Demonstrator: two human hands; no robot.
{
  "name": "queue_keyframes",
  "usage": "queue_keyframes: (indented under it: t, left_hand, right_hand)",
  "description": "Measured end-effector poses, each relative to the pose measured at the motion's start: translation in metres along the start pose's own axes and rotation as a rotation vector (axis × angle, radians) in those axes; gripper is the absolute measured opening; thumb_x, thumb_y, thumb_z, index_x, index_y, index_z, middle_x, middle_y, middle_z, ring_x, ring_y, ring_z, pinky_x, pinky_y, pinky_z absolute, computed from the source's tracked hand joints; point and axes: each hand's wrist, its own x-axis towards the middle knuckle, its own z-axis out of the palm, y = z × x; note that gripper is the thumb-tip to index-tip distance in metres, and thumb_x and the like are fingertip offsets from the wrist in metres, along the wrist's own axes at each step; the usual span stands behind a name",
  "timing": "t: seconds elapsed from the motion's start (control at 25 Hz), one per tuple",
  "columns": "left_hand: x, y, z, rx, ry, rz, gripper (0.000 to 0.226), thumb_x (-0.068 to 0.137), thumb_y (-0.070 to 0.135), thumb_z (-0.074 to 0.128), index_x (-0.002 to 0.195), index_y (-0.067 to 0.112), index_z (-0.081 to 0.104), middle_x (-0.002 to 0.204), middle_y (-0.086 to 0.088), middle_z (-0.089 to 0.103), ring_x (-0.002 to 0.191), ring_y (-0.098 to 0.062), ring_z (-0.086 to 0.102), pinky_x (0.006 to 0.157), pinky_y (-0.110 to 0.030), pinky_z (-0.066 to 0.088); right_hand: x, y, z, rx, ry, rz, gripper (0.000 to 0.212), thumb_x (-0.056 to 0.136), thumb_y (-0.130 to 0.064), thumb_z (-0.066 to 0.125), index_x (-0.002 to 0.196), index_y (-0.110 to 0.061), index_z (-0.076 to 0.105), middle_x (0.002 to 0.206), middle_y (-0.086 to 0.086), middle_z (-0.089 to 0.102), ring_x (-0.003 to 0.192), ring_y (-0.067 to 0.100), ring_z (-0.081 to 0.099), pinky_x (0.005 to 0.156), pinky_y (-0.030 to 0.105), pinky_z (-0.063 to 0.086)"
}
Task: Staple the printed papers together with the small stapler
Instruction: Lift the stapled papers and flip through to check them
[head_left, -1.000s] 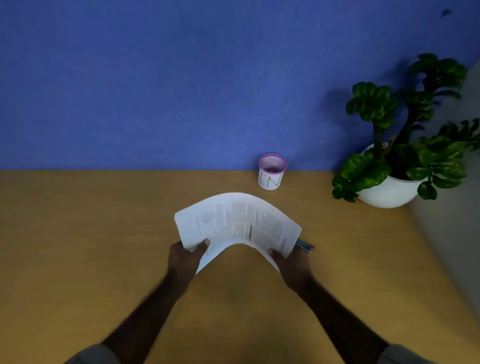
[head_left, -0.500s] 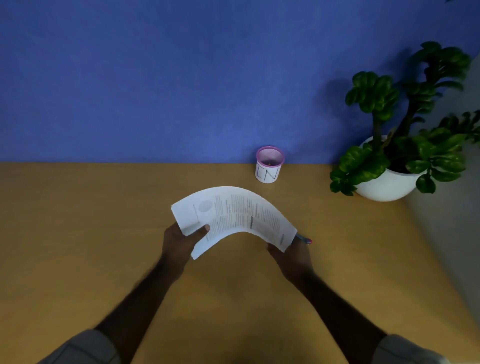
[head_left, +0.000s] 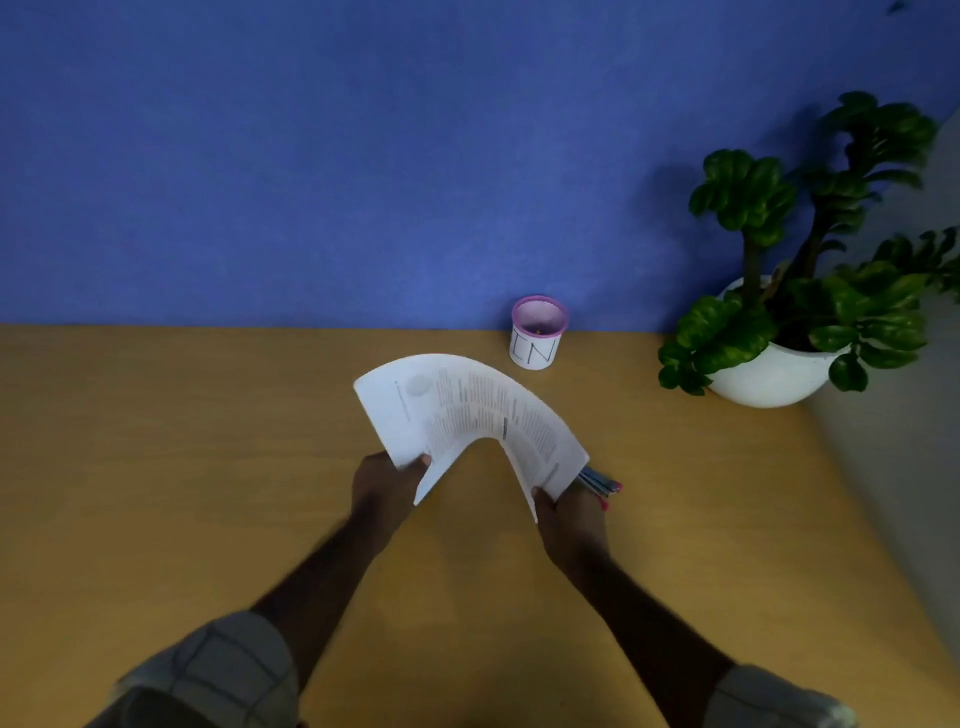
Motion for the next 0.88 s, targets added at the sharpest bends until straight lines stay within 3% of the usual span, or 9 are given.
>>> queue_keyframes:
  t: [0.16, 0.28, 0.44, 0.52, 0.6, 0.68, 0.76, 0.8, 0.88]
  left_hand:
    - [0.007, 0.008, 0.003, -0.046, 0.096, 0.121, 0.024, 0.085, 0.027, 0.079, 0.093, 0.004, 0.073, 0.089, -0.010, 0.075, 0.086, -0.032, 0.072, 0.067, -0.037, 0.055]
    - [-0.001, 0.021, 0.000, -0.025, 0.193, 0.298, 0.017, 0.089, 0.022, 0.075, 0.095, 0.006, 0.075, 0.086, 0.000, 0.073, 0.083, -0.026, 0.072, 0.066, -0.028, 0.052]
    - [0.006, 0.056, -0.023, 0.153, 0.191, 0.429, 0.025, 0.094, 0.019, 0.067, 0.113, 0.004, 0.073, 0.107, -0.010, 0.076, 0.093, -0.025, 0.068, 0.071, -0.024, 0.045]
    - [0.013, 0.084, -0.046, 0.358, 0.126, 0.478, 0.021, 0.094, 0.019, 0.066, 0.107, 0.006, 0.075, 0.104, -0.015, 0.076, 0.081, -0.023, 0.066, 0.067, -0.025, 0.042]
    - [0.013, 0.112, -0.069, 0.535, 0.024, 0.522, 0.015, 0.093, 0.021, 0.065, 0.098, 0.010, 0.075, 0.096, -0.014, 0.075, 0.072, -0.020, 0.060, 0.059, -0.026, 0.038]
    - [0.011, 0.141, -0.086, 0.687, -0.070, 0.558, 0.017, 0.093, 0.023, 0.067, 0.101, 0.011, 0.076, 0.099, -0.009, 0.074, 0.079, -0.022, 0.062, 0.064, -0.028, 0.044]
    - [0.005, 0.166, -0.095, 0.795, -0.186, 0.608, 0.021, 0.091, 0.024, 0.070, 0.107, 0.011, 0.076, 0.107, -0.007, 0.073, 0.089, -0.022, 0.065, 0.074, -0.034, 0.051]
    - [0.001, 0.177, -0.097, 0.834, -0.254, 0.629, 0.023, 0.091, 0.024, 0.071, 0.109, 0.011, 0.076, 0.110, -0.006, 0.073, 0.092, -0.020, 0.065, 0.077, -0.034, 0.051]
    - [-0.008, 0.194, -0.097, 0.917, -0.380, 0.648, 0.024, 0.090, 0.023, 0.072, 0.111, 0.012, 0.076, 0.114, -0.003, 0.073, 0.092, -0.016, 0.064, 0.078, -0.032, 0.051]
  right_hand:
    - [0.002, -0.005, -0.010, 0.045, 0.069, -0.067, 0.027, 0.098, -0.022, 0.055, 0.121, -0.010, 0.060, 0.103, 0.002, 0.068, 0.093, 0.021, 0.069, 0.074, 0.043, 0.062]
    - [0.001, -0.010, -0.017, 0.248, 0.050, -0.021, 0.030, 0.095, -0.022, 0.060, 0.123, -0.012, 0.057, 0.114, 0.004, 0.067, 0.100, 0.019, 0.067, 0.078, 0.042, 0.062]
    - [0.014, -0.018, -0.039, 0.423, -0.101, 0.112, 0.029, 0.091, -0.011, 0.066, 0.119, -0.004, 0.062, 0.112, 0.013, 0.071, 0.087, 0.025, 0.071, 0.065, 0.039, 0.063]
    - [0.021, -0.021, -0.057, 0.453, -0.188, 0.175, 0.033, 0.087, -0.012, 0.072, 0.118, -0.005, 0.064, 0.106, 0.012, 0.073, 0.083, 0.025, 0.072, 0.067, 0.043, 0.063]
    - [0.027, -0.023, -0.074, 0.358, -0.204, 0.213, 0.061, 0.078, -0.021, 0.081, 0.131, -0.008, 0.054, 0.109, 0.009, 0.070, 0.087, 0.025, 0.070, 0.074, 0.046, 0.060]
    - [0.035, -0.029, -0.088, 0.138, -0.074, 0.234, 0.101, 0.066, -0.032, 0.089, 0.145, -0.009, 0.032, 0.126, 0.015, 0.058, 0.105, 0.030, 0.062, 0.083, 0.045, 0.057]
    - [0.042, -0.041, -0.100, -0.026, 0.029, 0.101, 0.121, 0.062, -0.040, 0.090, 0.153, -0.015, 0.015, 0.154, 0.013, 0.035, 0.135, 0.034, 0.042, 0.104, 0.047, 0.045]
    - [0.043, -0.049, -0.104, -0.057, 0.039, -0.012, 0.121, 0.063, -0.042, 0.089, 0.154, -0.019, 0.013, 0.159, 0.007, 0.029, 0.141, 0.030, 0.034, 0.109, 0.045, 0.039]
    - [0.039, -0.069, -0.111, 0.024, -0.085, -0.252, 0.103, 0.066, -0.039, 0.088, 0.150, -0.027, 0.029, 0.151, -0.007, 0.042, 0.135, 0.016, 0.042, 0.104, 0.029, 0.042]
